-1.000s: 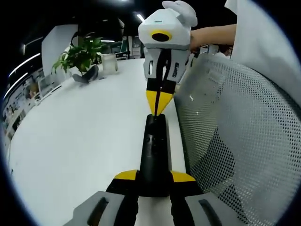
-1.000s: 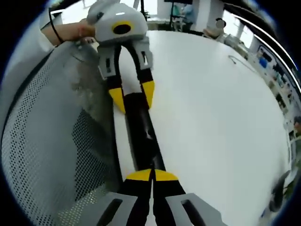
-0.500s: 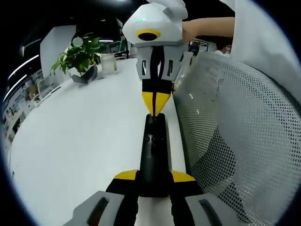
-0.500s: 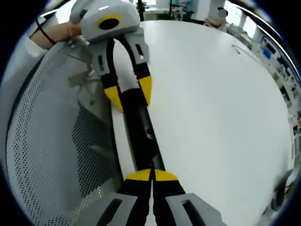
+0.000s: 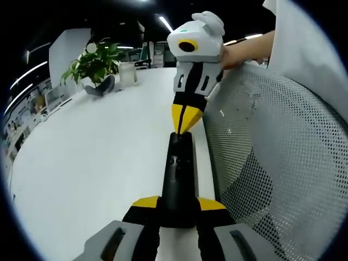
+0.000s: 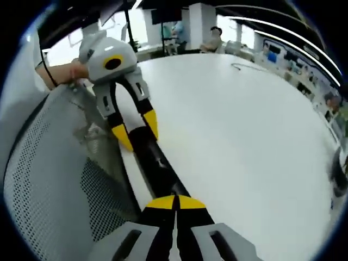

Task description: Press the specified remote control buttons in sequence, fully releasing each button before pressing the next.

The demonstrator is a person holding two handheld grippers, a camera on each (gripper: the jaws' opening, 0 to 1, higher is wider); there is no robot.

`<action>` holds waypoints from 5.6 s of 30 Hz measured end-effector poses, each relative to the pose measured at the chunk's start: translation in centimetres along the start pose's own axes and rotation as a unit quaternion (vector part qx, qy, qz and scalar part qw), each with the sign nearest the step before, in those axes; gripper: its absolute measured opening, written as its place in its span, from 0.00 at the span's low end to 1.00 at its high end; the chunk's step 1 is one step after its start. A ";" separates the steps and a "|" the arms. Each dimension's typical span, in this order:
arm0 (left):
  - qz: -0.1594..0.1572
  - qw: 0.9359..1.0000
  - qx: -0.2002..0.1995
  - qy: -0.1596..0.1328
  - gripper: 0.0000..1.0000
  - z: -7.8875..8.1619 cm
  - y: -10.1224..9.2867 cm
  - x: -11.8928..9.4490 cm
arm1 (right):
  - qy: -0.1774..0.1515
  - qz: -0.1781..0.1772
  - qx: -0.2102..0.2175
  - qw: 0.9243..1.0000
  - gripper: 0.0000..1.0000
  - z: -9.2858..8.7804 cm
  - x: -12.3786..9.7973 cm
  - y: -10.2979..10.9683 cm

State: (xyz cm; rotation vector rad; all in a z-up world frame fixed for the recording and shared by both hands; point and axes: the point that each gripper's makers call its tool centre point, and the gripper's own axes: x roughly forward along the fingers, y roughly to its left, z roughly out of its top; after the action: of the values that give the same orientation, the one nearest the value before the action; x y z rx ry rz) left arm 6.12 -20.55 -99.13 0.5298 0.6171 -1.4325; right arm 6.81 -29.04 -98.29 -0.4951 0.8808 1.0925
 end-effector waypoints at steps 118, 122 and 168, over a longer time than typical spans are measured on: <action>-0.003 1.000 0.006 -0.009 0.24 -0.1 -0.1 -0.1 | 0.077 0.042 -0.145 0.986 0.07 1.4 1.3 1.9; -0.003 1.000 0.006 -0.009 0.24 0.0 -0.1 -0.1 | 0.085 0.058 -0.155 0.983 0.07 1.4 1.3 1.8; -0.008 1.000 0.003 -0.017 0.24 0.0 0.1 0.0 | 0.103 0.099 -0.211 0.967 0.07 1.8 2.0 2.1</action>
State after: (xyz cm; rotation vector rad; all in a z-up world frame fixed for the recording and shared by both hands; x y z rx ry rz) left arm 6.19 -20.51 -99.16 0.5043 0.5911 -1.4561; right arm 5.95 -25.81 -98.71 -0.9019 0.8928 1.4405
